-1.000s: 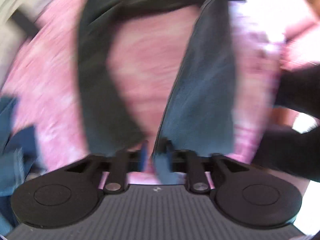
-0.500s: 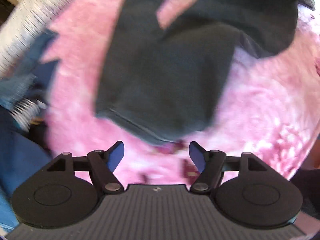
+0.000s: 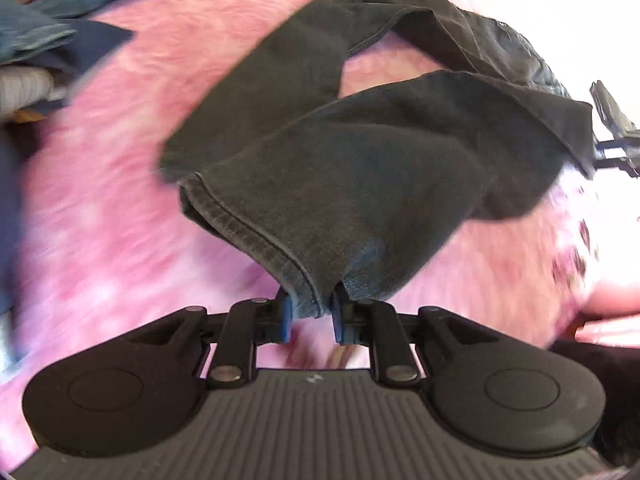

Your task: Fold clothes

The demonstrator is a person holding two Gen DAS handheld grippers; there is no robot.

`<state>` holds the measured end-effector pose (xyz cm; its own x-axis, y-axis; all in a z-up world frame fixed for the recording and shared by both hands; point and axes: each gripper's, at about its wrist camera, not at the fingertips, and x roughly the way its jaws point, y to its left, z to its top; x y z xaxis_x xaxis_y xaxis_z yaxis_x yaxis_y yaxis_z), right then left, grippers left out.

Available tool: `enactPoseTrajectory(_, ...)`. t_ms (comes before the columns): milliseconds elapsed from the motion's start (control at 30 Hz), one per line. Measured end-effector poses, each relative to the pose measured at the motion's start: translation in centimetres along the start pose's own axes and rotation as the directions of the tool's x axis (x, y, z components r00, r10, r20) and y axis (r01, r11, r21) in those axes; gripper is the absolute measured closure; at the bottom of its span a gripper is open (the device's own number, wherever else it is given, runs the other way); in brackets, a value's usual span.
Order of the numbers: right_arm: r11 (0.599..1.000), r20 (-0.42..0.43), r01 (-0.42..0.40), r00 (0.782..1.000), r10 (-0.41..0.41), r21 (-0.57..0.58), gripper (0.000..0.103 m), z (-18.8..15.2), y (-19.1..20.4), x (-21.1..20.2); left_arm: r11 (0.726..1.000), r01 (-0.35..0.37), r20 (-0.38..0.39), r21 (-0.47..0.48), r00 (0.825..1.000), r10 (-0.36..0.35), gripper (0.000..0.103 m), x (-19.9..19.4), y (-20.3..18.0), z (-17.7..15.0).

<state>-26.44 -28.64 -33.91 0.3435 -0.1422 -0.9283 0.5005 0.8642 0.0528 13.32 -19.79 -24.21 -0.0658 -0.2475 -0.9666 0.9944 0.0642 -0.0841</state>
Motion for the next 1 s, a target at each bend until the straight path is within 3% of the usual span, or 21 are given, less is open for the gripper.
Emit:
enactPoseTrajectory(133, 1.0, 0.022, 0.013, 1.0, -0.014, 0.012, 0.041, 0.0, 2.3, -0.5, 0.993, -0.118, -0.048, 0.004, 0.992, 0.118, 0.092, -3.3, 3.1, -2.7)
enactPoseTrajectory(267, 0.999, -0.006, 0.035, 0.999, -0.035, 0.027, 0.041, -0.8, 3.9, 0.0, 0.974, -0.224, -0.082, 0.025, 0.971, 0.225, 0.09, -6.1, 5.5, -5.0)
enactPoseTrajectory(333, 0.997, -0.019, 0.063, 0.998, -0.062, 0.049, 0.041, -1.7, 4.0, -0.2, 0.97, -0.228, -0.044, 0.09, 0.972, 0.232, 0.084, -5.4, 3.8, -5.0)
enactPoseTrajectory(400, 0.992, -0.025, 0.096, 0.995, -0.095, 0.085, 0.041, -2.8, 3.3, -1.0, 0.961, -0.205, 0.014, 0.184, 0.978, 0.206, 0.066, -4.4, 0.9, -4.9)
enactPoseTrajectory(433, 0.988, -0.028, 0.119, 0.993, -0.116, 0.103, 0.041, -3.4, 2.5, -1.4, 0.951, -0.192, 0.042, 0.243, 0.981, 0.188, 0.065, -3.8, -0.9, -4.9)
enactPoseTrajectory(567, 0.954, -0.054, 0.229, 0.973, -0.223, 0.196, 0.041, -6.2, -2.6, -3.0, 0.857, -0.147, 0.115, 0.494, 0.988, 0.103, 0.052, -1.3, -9.2, -5.4)
enactPoseTrajectory(667, 0.914, -0.065, 0.271, 0.962, -0.263, 0.302, 0.041, -8.0, -8.3, -3.6, 0.791, -0.145, 0.127, 0.595, 0.988, 0.086, 0.048, 1.1, -14.0, -5.4)
enactPoseTrajectory(767, 0.877, -0.045, 0.25, 0.966, -0.255, 0.411, 0.041, -9.6, -14.5, -3.5, 0.728, -0.168, 0.133, 0.665, 0.985, 0.105, 0.047, 3.7, -17.7, -5.3)
enactPoseTrajectory(867, 0.853, -0.022, 0.204, 0.975, -0.221, 0.48, 0.04, -10.8, -19.9, -1.8, 0.671, -0.224, 0.143, 0.706, 0.974, 0.175, 0.047, 6.1, -19.5, -4.8)
enactPoseTrajectory(933, 0.857, 0.021, 0.15, 0.983, -0.184, 0.493, 0.04, -11.4, -22.9, -0.5, 0.655, -0.25, 0.135, 0.713, 0.966, 0.221, 0.05, 7.1, -20.0, -4.3)
enactPoseTrajectory(1000, 0.858, 0.07, 0.083, 0.988, -0.137, 0.507, 0.04, -12.0, -25.3, 0.9, 0.649, -0.261, 0.114, 0.714, 0.959, 0.26, 0.066, 8.0, -20.4, -3.7)
